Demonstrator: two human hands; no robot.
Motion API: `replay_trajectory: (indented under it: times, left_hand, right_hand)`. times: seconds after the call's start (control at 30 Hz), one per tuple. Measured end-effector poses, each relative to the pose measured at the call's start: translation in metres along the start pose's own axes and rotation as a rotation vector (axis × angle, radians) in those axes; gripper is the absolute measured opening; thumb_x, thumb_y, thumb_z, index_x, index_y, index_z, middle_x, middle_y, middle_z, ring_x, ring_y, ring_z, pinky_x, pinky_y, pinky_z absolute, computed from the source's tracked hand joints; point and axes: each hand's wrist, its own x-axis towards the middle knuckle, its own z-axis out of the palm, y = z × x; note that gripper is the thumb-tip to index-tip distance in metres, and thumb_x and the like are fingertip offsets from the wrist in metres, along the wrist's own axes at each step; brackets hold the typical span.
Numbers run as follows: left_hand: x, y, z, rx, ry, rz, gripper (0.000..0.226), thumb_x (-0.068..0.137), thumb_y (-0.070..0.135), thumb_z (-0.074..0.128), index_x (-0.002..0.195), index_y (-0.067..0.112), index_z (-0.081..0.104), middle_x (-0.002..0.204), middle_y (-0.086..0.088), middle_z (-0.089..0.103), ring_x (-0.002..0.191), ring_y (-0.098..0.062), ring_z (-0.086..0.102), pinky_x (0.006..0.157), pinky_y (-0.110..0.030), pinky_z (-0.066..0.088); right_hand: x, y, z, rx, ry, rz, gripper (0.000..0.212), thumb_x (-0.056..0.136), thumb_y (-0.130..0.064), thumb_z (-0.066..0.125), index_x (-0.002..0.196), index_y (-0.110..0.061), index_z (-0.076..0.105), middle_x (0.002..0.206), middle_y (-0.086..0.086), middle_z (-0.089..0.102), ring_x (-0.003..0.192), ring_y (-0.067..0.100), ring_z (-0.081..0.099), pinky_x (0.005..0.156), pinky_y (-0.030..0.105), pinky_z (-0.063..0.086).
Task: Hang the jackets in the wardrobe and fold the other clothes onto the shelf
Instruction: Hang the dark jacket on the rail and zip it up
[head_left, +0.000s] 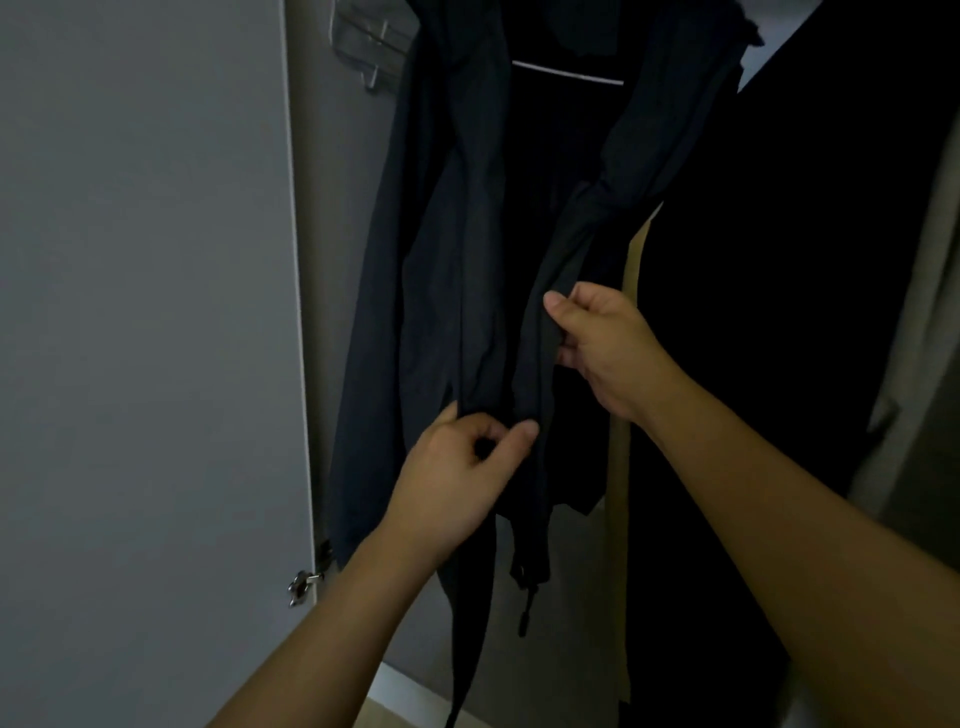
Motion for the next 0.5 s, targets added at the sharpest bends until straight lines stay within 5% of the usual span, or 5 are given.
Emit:
replay_trajectory:
  times: [0.13, 0.3, 0.5]
  left_hand:
    - [0.002, 0.001, 0.014, 0.108, 0.043, -0.036, 0.043, 0.065, 0.070, 0.053, 0.079, 0.031, 0.061, 0.098, 0.017, 0.051, 0.087, 0.003, 0.055, 0.073, -0.022, 0.049]
    - [-0.002, 0.003, 0.024, 0.365, 0.127, -0.037, 0.043, 0.070, 0.065, 0.049, 0.084, 0.026, 0.057, 0.095, 0.011, 0.043, 0.075, -0.009, 0.053, 0.059, -0.028, 0.047]
    - [-0.005, 0.008, 0.029, 0.443, 0.180, -0.066, 0.052, 0.070, 0.072, 0.052, 0.072, 0.020, 0.050, 0.083, 0.008, 0.038, 0.073, -0.016, 0.051, 0.063, -0.033, 0.047]
  right_hand:
    - [-0.004, -0.001, 0.001, 0.021, 0.009, 0.017, 0.023, 0.100, -0.011, 0.047, 0.079, -0.008, 0.055, 0.075, 0.010, 0.061, 0.065, 0.018, 0.057, 0.066, 0.034, 0.052]
    - [-0.005, -0.003, 0.001, 0.071, -0.017, 0.034, 0.019, 0.101, -0.011, 0.045, 0.110, 0.002, 0.056, 0.087, 0.014, 0.063, 0.069, 0.019, 0.061, 0.065, 0.030, 0.053]
    - [-0.003, -0.010, 0.008, 0.102, 0.004, 0.022, 0.022, 0.101, -0.009, 0.045, 0.079, -0.007, 0.050, 0.079, 0.011, 0.064, 0.061, 0.015, 0.064, 0.058, 0.026, 0.056]
